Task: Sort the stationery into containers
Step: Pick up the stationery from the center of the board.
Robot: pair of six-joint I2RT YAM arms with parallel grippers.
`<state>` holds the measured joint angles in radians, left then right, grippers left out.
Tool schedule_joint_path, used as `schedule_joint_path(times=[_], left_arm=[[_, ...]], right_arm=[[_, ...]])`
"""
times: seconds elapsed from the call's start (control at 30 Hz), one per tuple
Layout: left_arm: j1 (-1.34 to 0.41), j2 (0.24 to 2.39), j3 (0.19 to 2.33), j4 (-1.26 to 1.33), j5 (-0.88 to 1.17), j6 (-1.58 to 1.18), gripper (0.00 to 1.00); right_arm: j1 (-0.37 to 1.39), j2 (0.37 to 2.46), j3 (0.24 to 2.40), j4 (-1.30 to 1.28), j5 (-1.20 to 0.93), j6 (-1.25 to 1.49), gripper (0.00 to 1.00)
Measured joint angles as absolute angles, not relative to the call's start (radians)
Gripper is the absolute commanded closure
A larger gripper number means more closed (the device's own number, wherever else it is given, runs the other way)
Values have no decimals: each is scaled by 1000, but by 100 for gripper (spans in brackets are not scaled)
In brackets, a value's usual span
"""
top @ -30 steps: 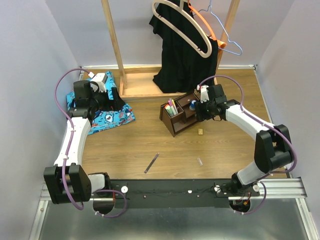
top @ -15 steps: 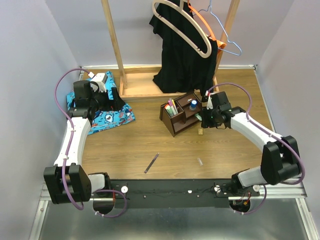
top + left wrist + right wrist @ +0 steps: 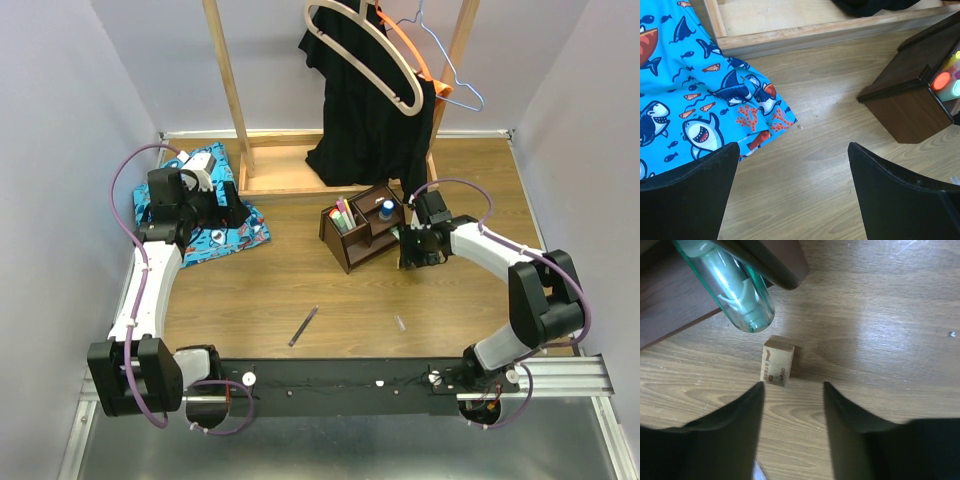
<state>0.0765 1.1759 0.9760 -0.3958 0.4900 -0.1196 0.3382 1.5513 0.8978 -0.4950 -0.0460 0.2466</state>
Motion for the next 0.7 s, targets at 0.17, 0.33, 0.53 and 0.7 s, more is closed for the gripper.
schedule_joint_path(times=[0.17,0.33,0.53,0.7], left_arm=[[76,1174,963,-397,490,-117,1],[76,1171,954,-395,490,-117,1],[76,1171,950,-390,489,-117,1],[78,1171,950,-390,489,-117,1]], right_arm=[[339,1560,898,-494,-60,254,33],[339,1571,898,-493,-62,254,43],[342,1595,899,-484,-72,256,48],[355,1608,904,-472,-76,257,48]])
